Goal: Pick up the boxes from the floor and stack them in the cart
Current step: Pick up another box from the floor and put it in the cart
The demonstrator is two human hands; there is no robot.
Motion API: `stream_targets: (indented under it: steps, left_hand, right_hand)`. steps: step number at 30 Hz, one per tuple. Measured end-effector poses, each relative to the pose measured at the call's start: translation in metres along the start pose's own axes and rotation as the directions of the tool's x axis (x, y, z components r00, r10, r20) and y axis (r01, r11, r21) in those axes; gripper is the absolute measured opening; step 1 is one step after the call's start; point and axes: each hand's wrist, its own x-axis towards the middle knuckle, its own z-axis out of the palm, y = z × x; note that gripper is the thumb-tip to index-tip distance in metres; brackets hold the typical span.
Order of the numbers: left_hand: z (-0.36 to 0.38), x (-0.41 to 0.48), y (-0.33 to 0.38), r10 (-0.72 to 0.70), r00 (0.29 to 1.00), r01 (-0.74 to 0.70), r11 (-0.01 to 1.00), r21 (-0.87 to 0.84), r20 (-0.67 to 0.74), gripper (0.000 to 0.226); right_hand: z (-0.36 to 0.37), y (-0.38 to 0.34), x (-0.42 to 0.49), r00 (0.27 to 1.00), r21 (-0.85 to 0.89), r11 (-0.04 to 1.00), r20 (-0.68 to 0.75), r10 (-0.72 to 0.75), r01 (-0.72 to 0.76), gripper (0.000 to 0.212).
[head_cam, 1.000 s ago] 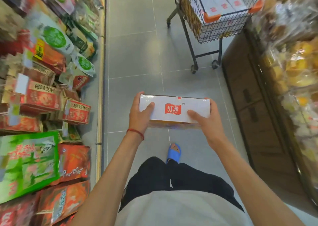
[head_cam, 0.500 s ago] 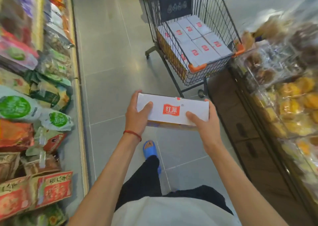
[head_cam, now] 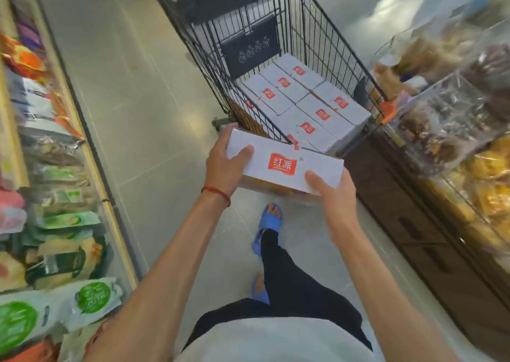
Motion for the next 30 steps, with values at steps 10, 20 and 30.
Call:
stream_targets:
  steps: [10, 20, 30]
  left_hand:
    - [0.031, 0.195, 0.047, 0.024, 0.985, -0.024, 1.0, -0.006, 0.168, 0.048]
    - [0.05, 0.345, 0.083, -0.059, 0.937, 0.03, 0.996, 0.089, 0.343, 0.045]
    - [0.069, 0.48, 0.081, -0.184, 0.774, 0.044, 0.97, 0.239, 0.605, 0.046]
  right_hand:
    - [0.063, -0.055, 0.144, 0.989, 0.099, 0.993, -0.125, 0.083, -0.07, 0.049]
    - [0.125, -0.077, 0.243, 0.945, 0.149, 0.975, -0.258, 0.2, -0.166, 0.065]
    - [0.205, -0.074, 0.31, 0.826, 0.232, 0.93, -0.433, 0.361, -0.285, 0.072]
